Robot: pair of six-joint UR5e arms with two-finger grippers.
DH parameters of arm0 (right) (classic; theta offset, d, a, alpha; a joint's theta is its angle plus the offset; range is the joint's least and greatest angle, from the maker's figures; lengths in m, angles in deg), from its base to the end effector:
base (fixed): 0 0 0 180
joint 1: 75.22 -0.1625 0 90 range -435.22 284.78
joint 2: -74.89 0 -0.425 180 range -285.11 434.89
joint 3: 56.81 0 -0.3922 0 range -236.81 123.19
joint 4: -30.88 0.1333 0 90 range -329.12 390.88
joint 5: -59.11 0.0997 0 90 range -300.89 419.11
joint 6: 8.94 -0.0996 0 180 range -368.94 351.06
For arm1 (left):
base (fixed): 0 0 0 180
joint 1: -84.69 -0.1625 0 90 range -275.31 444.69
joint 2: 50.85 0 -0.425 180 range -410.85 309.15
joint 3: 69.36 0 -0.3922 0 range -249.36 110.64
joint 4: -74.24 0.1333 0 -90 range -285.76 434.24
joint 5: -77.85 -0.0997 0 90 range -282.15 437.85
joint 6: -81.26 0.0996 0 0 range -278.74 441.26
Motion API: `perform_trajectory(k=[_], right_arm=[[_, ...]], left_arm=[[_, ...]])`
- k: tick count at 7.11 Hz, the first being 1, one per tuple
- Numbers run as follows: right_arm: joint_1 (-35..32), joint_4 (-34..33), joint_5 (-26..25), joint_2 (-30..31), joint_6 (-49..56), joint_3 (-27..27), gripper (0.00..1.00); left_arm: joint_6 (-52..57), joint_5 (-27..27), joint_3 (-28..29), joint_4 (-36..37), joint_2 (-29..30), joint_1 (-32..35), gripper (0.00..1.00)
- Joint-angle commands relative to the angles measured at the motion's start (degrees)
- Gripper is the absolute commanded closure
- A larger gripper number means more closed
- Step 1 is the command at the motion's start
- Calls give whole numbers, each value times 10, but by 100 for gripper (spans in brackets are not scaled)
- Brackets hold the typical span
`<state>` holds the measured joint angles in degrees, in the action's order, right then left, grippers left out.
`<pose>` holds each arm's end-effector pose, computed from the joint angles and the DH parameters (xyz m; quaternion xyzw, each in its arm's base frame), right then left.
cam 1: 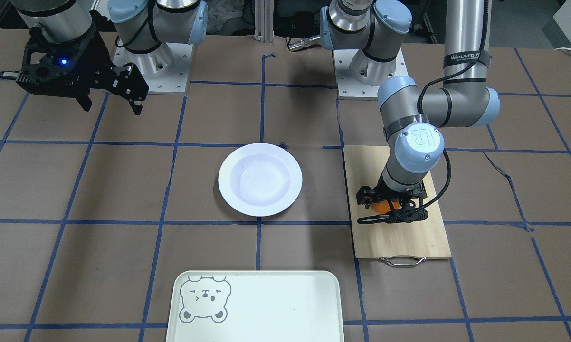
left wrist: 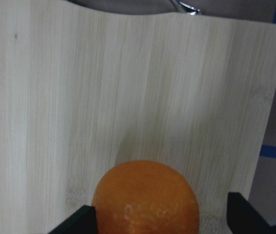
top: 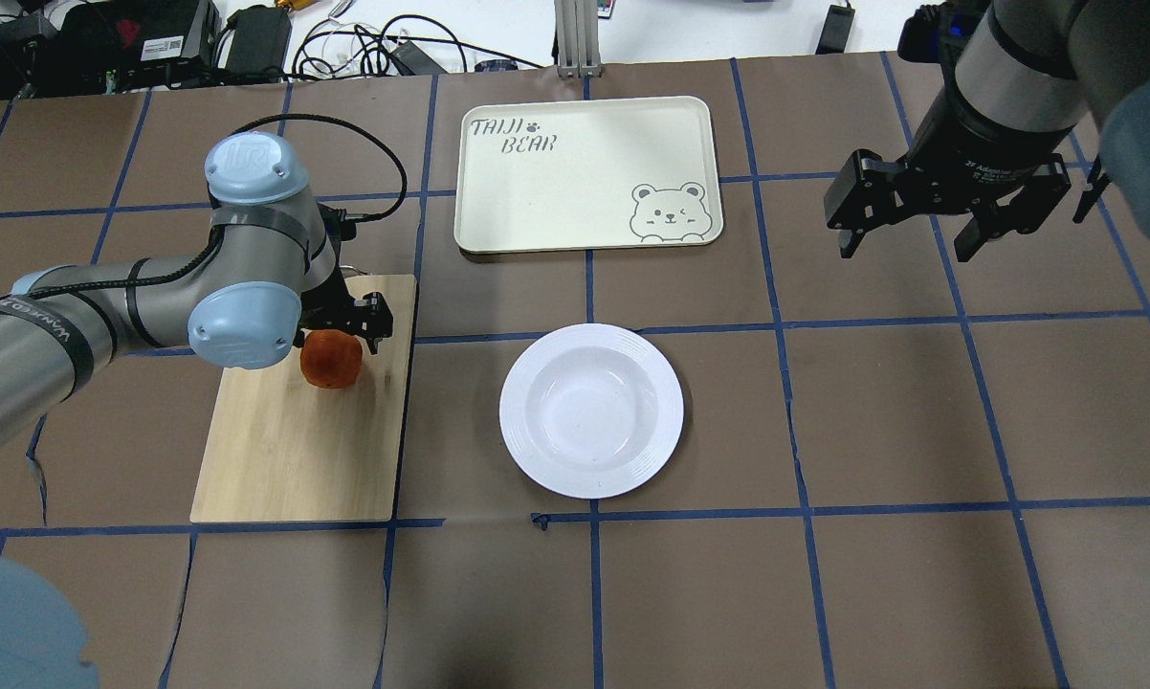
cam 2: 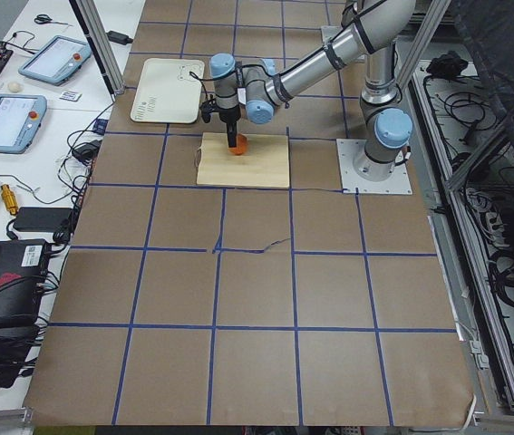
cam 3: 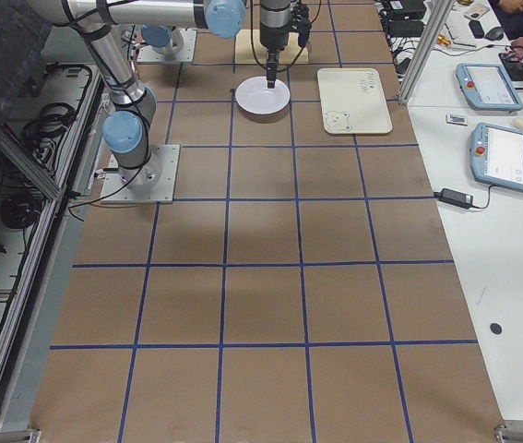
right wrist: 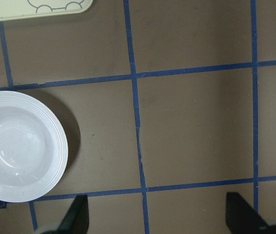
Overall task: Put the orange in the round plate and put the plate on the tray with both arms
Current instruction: 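Lower the left gripper and grasp the orange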
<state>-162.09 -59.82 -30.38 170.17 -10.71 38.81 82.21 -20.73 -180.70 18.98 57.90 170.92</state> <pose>0.1092 -0.4601 0.4844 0.0427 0.9991 -0.0032 0.0044 -0.0836 -0.5334 0.2050 -0.0210 0.9959 0.0496 0.0727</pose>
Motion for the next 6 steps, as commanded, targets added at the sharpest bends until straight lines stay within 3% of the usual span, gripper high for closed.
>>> perform_trajectory(k=[1,3,4,5,6], right_arm=[[0,0,-1,0,0,0,0],[0,0,0,0,0,0,0],[0,-1,1,0,0,0,0],[1,0,0,0,0,0,0],[0,0,0,0,0,0,0]], left_arm=[[36,-31,-18,1,1,0,0],[43,-31,-19,1,1,0,0],[37,-27,-19,0,1,0,16],[36,-26,-15,2,0,0,43],[34,-20,-13,2,-7,1,63]])
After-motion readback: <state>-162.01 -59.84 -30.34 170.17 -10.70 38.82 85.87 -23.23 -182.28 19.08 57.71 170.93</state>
